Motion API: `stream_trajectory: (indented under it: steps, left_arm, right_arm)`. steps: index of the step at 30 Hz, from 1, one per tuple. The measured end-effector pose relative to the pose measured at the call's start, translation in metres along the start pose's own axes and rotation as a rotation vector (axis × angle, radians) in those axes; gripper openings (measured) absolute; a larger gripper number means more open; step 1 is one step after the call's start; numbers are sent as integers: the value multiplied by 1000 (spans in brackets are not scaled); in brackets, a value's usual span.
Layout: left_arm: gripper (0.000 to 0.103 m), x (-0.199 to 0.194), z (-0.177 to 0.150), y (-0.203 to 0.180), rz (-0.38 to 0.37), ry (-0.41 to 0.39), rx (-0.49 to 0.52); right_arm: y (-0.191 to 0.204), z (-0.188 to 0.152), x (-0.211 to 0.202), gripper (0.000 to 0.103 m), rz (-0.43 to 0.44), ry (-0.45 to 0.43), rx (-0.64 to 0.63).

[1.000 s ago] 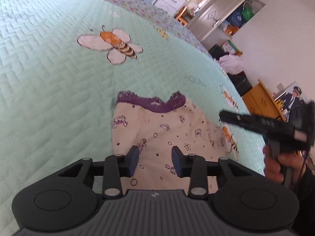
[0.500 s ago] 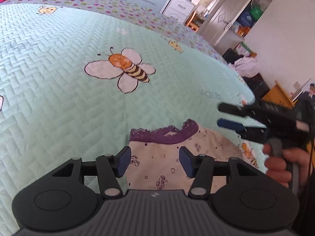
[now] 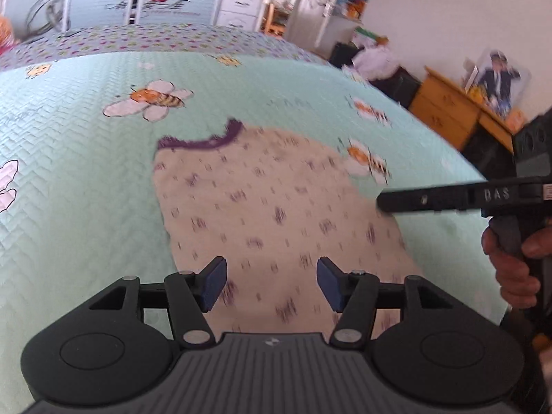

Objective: Fold clothes

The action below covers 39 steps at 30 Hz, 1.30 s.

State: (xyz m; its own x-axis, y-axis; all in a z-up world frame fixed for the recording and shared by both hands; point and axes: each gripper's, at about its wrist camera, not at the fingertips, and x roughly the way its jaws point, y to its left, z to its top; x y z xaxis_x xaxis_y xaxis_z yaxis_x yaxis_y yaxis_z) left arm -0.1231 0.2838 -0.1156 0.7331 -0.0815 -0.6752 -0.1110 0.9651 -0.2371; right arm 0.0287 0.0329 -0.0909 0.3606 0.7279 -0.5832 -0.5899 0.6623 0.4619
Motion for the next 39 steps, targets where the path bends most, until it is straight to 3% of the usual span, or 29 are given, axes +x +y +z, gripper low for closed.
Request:
stream_trajectory:
  steps: [3,9,12,15,16,19,23,25,27,28,29,31,34,39]
  left_arm:
    - [60,-1,-19,5,66,51,-24]
    - [61,-34,-33,2,25,2,-56]
    - [61,-39,-37,-8,-7,-12,-37]
    - [61,-34,-50,-8,7,25,-35]
    - [61,-32,-54,-8,11,37,-34]
    - [61,-31,-65,-9,17,58,-36]
    - [62,-50,-58,-19,-41,-50,-17]
    - [64,-44,-56,-27,-47,-21,21]
    - [65,-30,-60,-29,-32,59,43]
    - [63,-28,-65,-28,-16,71,37]
    - [64,-27,-70,-27,0,83,30]
    - [64,-36,-75,-27,-17,98,12]
    - [64,-51,-82,-32,-81,109,18]
    - [65,-68,-63,-50,-43,58,21]
  right_arm:
    - [7,-21,-13,61,-4,-2,3]
    - [21,-62,-39,62,-12,-6,9]
    - [23,-78,-30,62,-68,47,-8]
    - [25,-94,-18,61,-130,108,-27]
    - [25,-96,-22,54,-138,102,-19]
    - [27,-94,-47,54,-132,27,0]
    - [57,-90,-53,62,-34,-27,-51]
    - [51,-93,-35,63,-44,22,-15]
    - [46,-95,-18,63,-53,70,21]
    - [43,-96,-9,61,-57,94,39]
    - [35,-97,-8,45,-54,97,72]
    - [21,-99,-21,32,-64,76,124]
    - [31,-96,-38,54,-111,42,103]
    - [61,-84,-49,58,-128,6,49]
